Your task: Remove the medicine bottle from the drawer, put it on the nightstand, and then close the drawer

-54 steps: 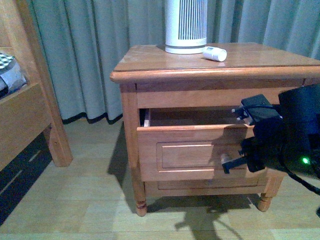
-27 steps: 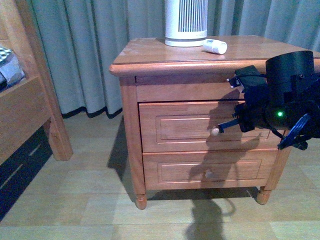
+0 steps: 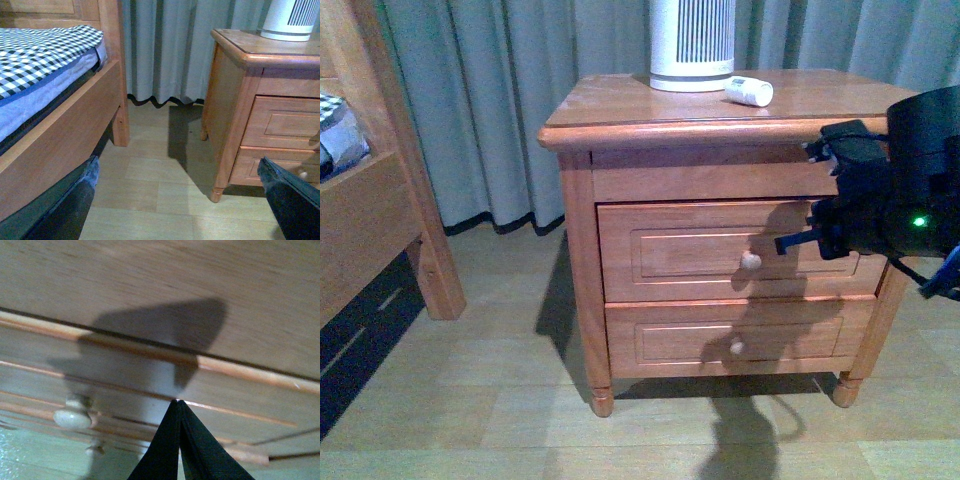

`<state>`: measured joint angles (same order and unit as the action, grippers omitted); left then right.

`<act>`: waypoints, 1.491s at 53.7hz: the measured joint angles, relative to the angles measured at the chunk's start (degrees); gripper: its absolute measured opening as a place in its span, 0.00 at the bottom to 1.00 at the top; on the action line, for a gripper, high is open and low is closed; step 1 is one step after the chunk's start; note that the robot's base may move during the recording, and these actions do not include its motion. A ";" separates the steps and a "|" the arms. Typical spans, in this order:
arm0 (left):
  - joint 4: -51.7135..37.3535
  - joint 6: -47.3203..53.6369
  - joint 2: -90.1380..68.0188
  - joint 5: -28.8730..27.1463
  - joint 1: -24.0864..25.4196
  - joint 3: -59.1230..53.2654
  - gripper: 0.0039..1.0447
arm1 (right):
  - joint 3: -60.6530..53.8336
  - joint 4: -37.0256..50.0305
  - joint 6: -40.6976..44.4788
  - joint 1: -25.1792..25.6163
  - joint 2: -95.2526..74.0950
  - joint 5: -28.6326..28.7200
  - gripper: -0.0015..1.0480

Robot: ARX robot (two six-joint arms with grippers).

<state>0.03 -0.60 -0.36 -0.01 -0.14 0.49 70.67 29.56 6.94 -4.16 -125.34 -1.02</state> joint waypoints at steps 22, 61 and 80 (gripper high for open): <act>0.00 0.00 0.00 0.00 0.00 0.00 0.94 | -17.88 -5.66 -13.79 2.36 34.14 7.98 0.03; 0.00 0.00 0.00 0.00 0.00 0.00 0.94 | -62.07 -30.60 -7.34 4.26 118.88 1.07 0.03; 0.00 0.00 0.00 0.00 0.00 0.00 0.94 | -69.92 -29.68 -7.26 4.28 124.98 1.18 0.03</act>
<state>0.03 -0.60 -0.36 -0.01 -0.14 0.49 0.75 -0.12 -0.32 0.12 -0.36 0.16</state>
